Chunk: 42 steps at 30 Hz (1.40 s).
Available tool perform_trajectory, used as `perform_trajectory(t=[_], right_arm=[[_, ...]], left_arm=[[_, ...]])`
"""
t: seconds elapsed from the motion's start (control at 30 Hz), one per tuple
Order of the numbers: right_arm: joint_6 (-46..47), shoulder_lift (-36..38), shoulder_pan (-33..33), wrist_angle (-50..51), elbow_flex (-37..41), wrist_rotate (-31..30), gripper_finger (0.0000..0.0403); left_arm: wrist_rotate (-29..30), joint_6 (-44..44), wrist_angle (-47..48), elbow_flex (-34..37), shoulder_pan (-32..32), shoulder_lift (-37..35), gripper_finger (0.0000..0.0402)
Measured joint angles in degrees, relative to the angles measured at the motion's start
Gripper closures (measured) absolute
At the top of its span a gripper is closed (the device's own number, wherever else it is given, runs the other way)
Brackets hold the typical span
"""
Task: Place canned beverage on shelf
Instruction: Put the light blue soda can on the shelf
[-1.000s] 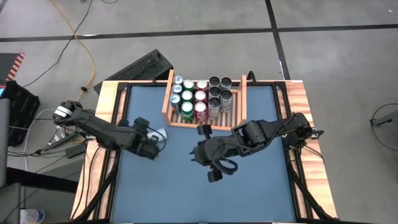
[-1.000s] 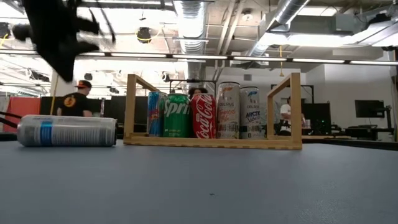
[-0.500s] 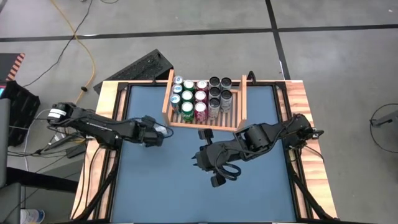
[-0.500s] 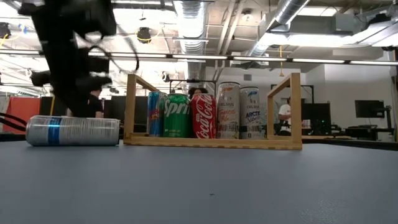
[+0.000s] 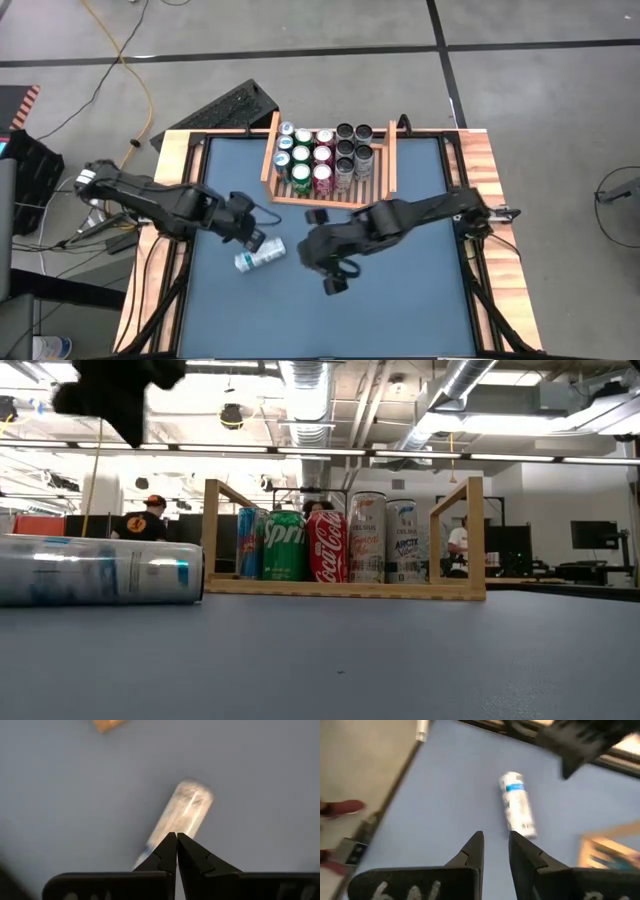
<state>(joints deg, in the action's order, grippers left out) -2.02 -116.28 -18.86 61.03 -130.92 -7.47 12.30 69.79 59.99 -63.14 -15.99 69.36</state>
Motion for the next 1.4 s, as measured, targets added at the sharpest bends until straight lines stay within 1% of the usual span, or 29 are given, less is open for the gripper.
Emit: perform_trajectory(t=[0.1,0.17,0.23,0.3,0.33,0.43,0.53,0.63,0.8,0.9,1.0,1.07,1.1,1.23,1.33,1.4], right_arm=[[-0.58,-3.55,0.31,-5.24,0.05,7.22,0.0320],[-0.86,-6.06,0.23,-7.88,-0.03,10.44,0.0302],[-1.05,-8.83,0.39,-11.21,-0.04,14.91,0.0270],[-1.29,-11.84,0.93,-14.18,-0.03,18.37,0.0226],[-1.49,-13.11,1.24,-16.18,-0.01,19.54,0.0202],[-2.47,-17.23,2.06,-19.79,-0.05,19.78,0.0134],[-3.87,-22.08,2.23,-19.31,-0.07,18.83,0.0095],[-3.64,-26.68,2.15,-19.23,0.04,20.31,0.0085],[0.48,-30.52,1.45,-18.21,-0.47,21.31,0.0086],[2.25,-30.87,1.16,-17.40,-0.32,21.16,0.0086],[2.48,-31.01,1.71,-16.51,0.11,15.95,0.0086],[2.99,-30.63,2.10,-16.40,0.15,14.98,0.0086],[3.36,-30.18,2.06,-16.32,0.04,13.17,0.0086],[5.27,-28.93,2.19,-14.81,0.12,15.31,0.0086],[4.79,-27.04,1.74,-12.43,-0.14,15.57,0.0086],[5.01,-24.99,1.82,-12.60,-0.49,15.61,0.0086]], left_arm=[[-1.34,2.60,5.23,-2.05,-4.68,0.20,0.0401],[-3.03,5.31,8.92,-1.84,-7.50,0.11,0.0401],[-3.36,8.61,11.54,-1.21,-10.55,0.19,0.0401],[-2.33,11.13,13.10,-0.90,-13.37,0.17,0.0401],[-1.85,12.11,13.33,-0.61,-14.52,0.09,0.0401],[-1.05,13.59,14.15,-0.50,-16.73,0.15,0.0401],[-1.05,14.20,13.98,-0.50,-18.51,0.15,0.0401],[-0.93,15.26,14.02,-0.50,-20.17,0.13,0.0401],[0.65,16.41,13.72,-0.50,-21.90,0.12,0.0401],[1.82,16.94,13.53,-0.50,-22.70,0.13,0.0401],[3.23,16.85,13.39,-0.50,-23.03,0.13,0.0401],[4.47,17.40,12.86,-0.50,-23.08,0.13,0.0401],[4.89,17.61,12.33,-0.50,-23.08,0.11,0.0401],[5.39,17.28,10.55,-0.21,-23.05,0.48,0.0401],[5.12,20.41,10.04,3.52,-23.91,1.63,0.0401],[3.88,25.53,7.17,9.14,-25.18,2.15,0.0401]])
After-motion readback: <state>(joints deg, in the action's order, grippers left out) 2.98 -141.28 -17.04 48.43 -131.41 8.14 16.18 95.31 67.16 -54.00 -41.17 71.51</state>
